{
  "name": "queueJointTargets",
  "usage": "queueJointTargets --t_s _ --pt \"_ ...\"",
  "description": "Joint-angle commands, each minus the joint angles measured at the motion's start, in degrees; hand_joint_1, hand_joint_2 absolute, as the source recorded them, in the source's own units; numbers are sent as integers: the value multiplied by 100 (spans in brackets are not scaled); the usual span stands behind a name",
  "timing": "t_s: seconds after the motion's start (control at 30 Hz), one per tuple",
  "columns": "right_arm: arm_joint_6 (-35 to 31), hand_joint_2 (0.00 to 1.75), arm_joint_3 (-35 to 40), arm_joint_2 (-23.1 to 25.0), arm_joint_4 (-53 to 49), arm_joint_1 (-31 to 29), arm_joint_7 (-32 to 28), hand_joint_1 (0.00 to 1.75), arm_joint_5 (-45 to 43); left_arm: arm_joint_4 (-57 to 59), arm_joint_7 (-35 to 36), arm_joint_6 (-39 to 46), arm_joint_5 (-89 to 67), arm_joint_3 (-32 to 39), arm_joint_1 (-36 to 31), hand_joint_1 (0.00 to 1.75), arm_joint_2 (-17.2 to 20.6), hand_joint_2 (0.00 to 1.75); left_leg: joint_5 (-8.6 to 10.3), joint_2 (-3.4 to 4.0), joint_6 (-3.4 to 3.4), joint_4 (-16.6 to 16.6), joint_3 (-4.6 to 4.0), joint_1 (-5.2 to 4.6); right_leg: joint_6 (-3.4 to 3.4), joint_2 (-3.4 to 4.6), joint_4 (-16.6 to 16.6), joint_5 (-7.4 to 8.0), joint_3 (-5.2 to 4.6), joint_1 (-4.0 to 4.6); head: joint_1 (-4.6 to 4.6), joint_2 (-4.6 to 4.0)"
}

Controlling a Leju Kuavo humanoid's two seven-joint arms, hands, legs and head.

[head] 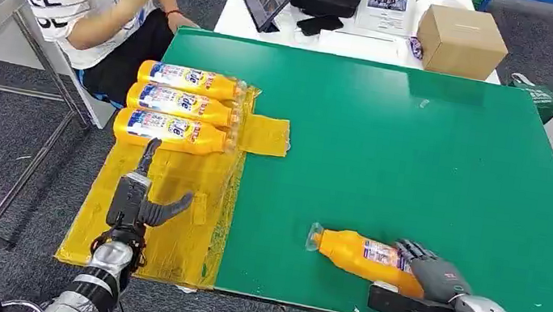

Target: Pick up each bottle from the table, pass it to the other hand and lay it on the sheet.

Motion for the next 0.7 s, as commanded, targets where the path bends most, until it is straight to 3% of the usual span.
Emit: queueJointTargets --t_s 0.03,0.33,0.37,0.4,0.43,0.7 --pt "-24 175 -39 795 868 -86 44 0 133 193 31 -71 28 -61 -91 0 27 175 -3 10 -7 -7 19 11 -9 5 -16 3 21 12 0 0" --pt "-113 175 -152 1062 1063 -63 -36 0 181 228 42 -67 33 -57 -123 0 4 175 -5 23 -14 -11 58 18 -19 10 -25 3 57 20 2 0" --pt "-138 175 -172 1088 1050 -52 -62 24 195 223 42 -67 35 -55 -122 0 3 175 -4 20 -12 -10 57 16 -17 8 -22 3 56 18 2 0" --pt "-170 175 -251 1148 1042 -23 -96 140 210 214 43 -69 31 -53 -118 0 2 175 -3 19 -8 -6 53 12 -10 9 -16 2 50 14 2 0" --pt "-213 175 -361 1250 1009 26 -140 175 232 195 50 -83 32 -51 -105 0 0 175 -3 22 -11 -8 62 14 -14 11 -20 3 59 16 2 0" --pt "-325 175 -602 1413 789 179 -296 175 124 174 52 -107 35 -51 -92 0 -13 175 -6 29 -11 -6 71 16 -16 15 -16 0 66 20 2 0"
